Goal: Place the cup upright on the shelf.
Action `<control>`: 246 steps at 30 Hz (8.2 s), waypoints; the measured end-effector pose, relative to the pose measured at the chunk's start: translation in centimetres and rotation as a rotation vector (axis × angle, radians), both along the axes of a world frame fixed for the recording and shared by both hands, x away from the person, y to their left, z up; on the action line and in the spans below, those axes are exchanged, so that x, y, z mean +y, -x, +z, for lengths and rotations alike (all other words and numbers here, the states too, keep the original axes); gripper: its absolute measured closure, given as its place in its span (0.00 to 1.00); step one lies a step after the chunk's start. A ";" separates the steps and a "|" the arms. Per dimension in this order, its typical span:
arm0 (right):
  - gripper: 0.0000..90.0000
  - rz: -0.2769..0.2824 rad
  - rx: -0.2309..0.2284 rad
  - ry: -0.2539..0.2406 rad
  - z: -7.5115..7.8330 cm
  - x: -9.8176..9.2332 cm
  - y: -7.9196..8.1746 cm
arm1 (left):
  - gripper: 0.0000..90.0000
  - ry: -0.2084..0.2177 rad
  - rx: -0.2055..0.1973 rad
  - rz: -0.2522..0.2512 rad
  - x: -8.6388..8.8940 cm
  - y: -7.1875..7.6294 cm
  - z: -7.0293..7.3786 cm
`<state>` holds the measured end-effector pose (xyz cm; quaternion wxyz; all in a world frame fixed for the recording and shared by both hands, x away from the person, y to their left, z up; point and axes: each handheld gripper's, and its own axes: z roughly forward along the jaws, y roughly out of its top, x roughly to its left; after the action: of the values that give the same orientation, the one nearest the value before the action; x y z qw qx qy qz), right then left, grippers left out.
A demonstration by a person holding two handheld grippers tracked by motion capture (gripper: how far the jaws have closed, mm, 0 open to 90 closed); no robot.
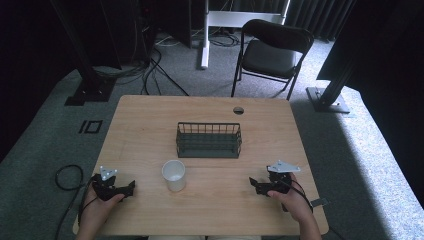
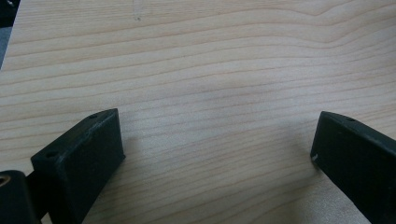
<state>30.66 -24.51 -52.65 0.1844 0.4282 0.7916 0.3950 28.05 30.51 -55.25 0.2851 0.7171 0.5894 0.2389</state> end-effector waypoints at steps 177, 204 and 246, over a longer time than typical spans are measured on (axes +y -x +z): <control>0.22 0.044 -0.389 -0.163 13.3 17.2 -7.3 | 0.03 0.001 0.000 -0.013 0.1 -0.1 0.0; 0.22 -0.097 -0.248 -0.091 6.6 15.3 -10.8 | 0.03 0.001 -0.001 -0.012 0.1 -0.1 0.0; 0.11 -0.063 -0.258 -0.105 7.1 13.1 -8.8 | 0.03 0.001 -0.001 -0.012 0.1 -0.1 0.0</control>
<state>39.46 -11.39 -45.51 0.2741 0.4075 0.7258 0.4817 28.13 30.58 -55.25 0.2872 0.7204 0.5851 0.2370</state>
